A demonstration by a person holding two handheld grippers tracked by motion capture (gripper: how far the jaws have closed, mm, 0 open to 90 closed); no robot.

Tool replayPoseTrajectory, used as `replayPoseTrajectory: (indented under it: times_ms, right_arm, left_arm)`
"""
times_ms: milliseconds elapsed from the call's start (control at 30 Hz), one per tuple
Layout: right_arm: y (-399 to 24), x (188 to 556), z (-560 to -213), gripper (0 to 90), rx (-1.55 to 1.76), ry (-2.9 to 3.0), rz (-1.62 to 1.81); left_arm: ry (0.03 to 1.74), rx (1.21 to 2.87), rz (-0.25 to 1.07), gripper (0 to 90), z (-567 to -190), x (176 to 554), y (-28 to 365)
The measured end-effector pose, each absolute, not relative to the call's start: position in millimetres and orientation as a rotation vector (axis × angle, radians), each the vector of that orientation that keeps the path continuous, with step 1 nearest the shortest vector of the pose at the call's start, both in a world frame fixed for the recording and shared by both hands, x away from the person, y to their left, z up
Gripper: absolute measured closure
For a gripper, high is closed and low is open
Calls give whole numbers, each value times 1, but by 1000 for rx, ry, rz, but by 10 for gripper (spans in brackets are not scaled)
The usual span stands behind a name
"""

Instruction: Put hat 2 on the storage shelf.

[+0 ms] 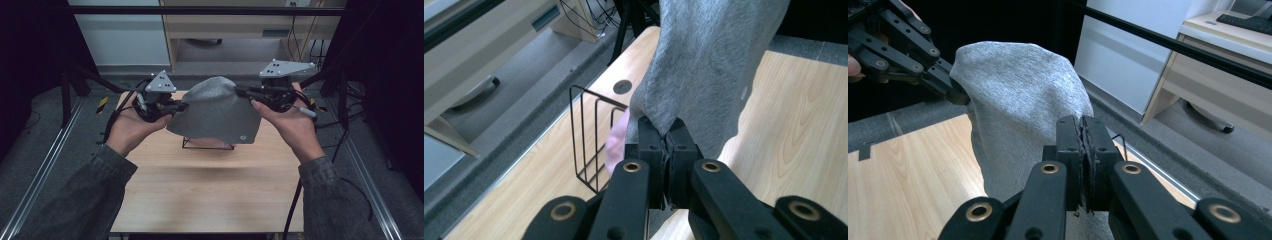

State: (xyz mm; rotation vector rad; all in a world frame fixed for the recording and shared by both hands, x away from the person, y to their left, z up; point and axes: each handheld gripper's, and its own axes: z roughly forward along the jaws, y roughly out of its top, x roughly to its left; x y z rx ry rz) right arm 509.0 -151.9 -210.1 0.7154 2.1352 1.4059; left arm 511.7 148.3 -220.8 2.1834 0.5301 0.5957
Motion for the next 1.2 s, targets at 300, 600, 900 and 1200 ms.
replayPoseTrajectory:
  times_ms: [300, 600, 900, 1200]
  right_arm:
    - [-155, 532, -185, 876, 723, 2085, 1426]
    - [-164, 571, -170, 876, 750, 2037, 1440]
    - [-160, 609, -185, 876, 799, 2055, 1391]
    - [-153, 638, -200, 876, 855, 2081, 1359]
  left_arm:
    - [531, 2123, 622, 877, -197, 531, 137]
    - [562, 2067, 661, 878, -183, 565, 131]
    - [602, 2076, 657, 878, -196, 595, 132]
    - [650, 2070, 652, 877, -210, 621, 137]
